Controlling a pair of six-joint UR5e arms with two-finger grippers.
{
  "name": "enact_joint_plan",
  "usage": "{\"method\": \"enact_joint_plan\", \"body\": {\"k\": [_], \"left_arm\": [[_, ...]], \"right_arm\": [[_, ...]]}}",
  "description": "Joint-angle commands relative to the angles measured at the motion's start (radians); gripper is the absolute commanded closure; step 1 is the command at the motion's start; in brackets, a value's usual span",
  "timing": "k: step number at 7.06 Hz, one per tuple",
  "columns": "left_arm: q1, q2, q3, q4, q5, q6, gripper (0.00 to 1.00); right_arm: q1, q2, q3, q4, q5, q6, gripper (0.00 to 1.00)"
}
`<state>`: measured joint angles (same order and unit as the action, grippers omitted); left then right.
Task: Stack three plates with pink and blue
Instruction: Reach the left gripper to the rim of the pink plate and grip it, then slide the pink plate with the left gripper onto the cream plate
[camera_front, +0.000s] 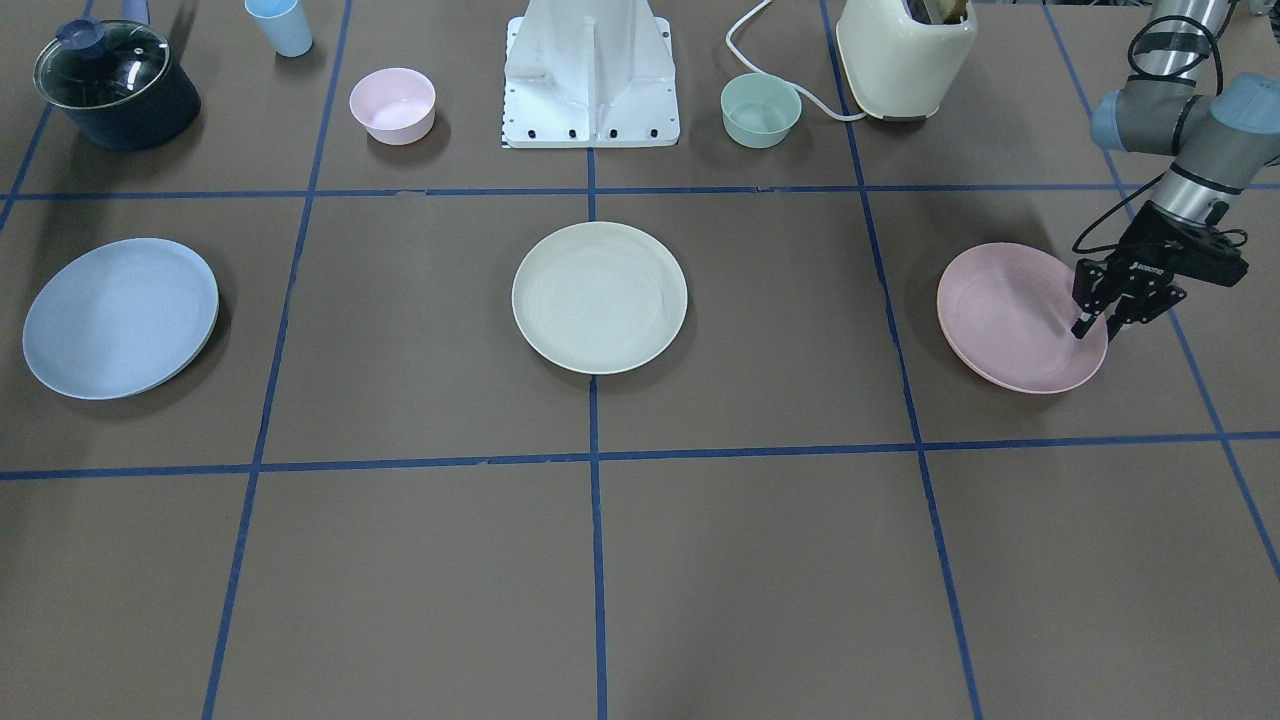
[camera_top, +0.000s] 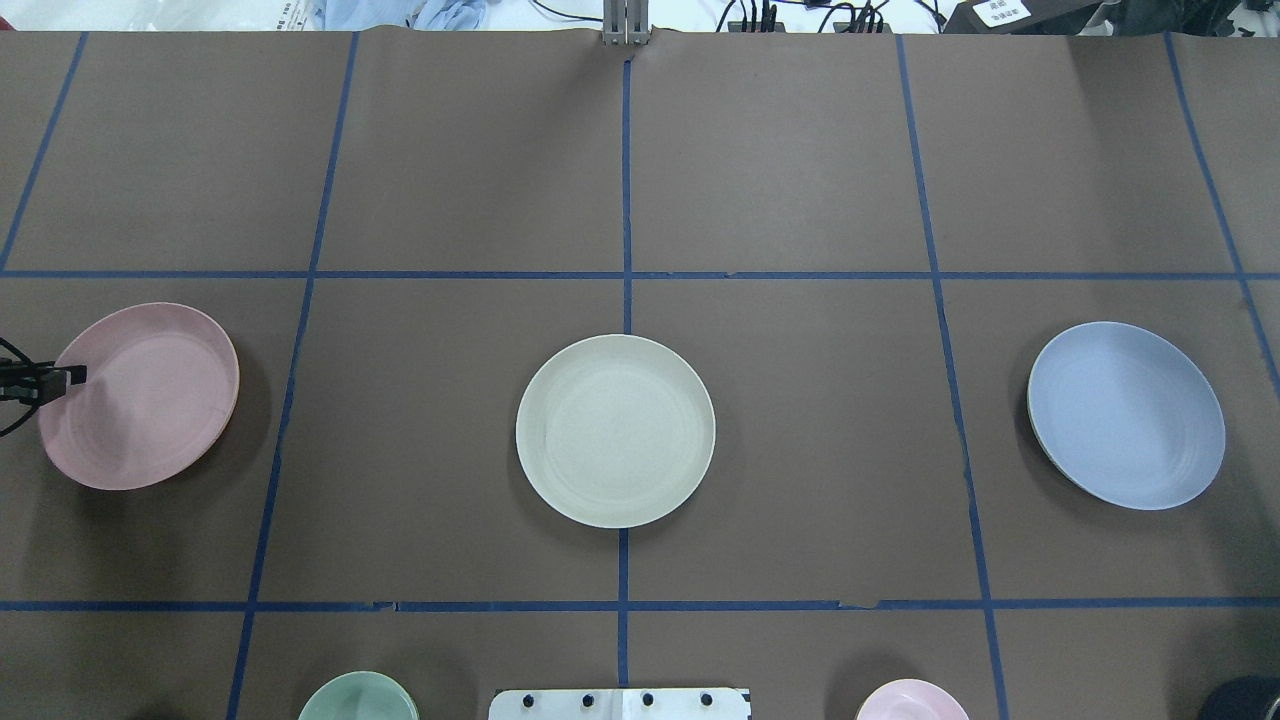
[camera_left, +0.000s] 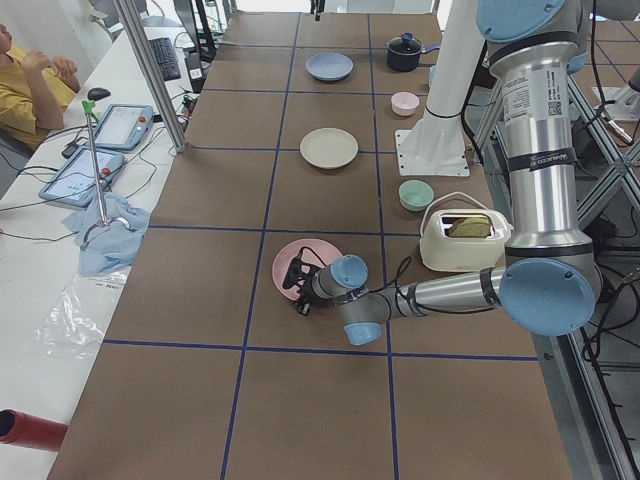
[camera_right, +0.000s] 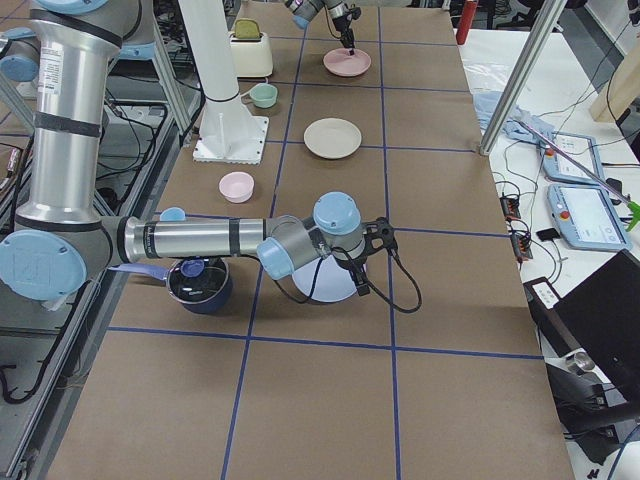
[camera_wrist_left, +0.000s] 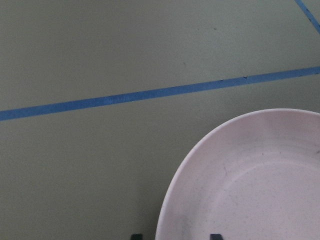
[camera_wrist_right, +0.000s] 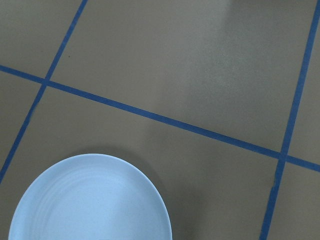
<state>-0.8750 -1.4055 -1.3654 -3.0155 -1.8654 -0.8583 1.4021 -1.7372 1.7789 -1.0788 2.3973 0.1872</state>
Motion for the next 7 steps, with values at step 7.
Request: {"method": "enact_joint_plan", "body": {"k": [7], "left_arm": [[-0.037, -0.145, -0.398, 0.403, -0.235, -0.027, 1.0]], "right_arm": [[0.0, -0.004, 0.001, 0.005, 0.0, 0.001, 0.0]]}}
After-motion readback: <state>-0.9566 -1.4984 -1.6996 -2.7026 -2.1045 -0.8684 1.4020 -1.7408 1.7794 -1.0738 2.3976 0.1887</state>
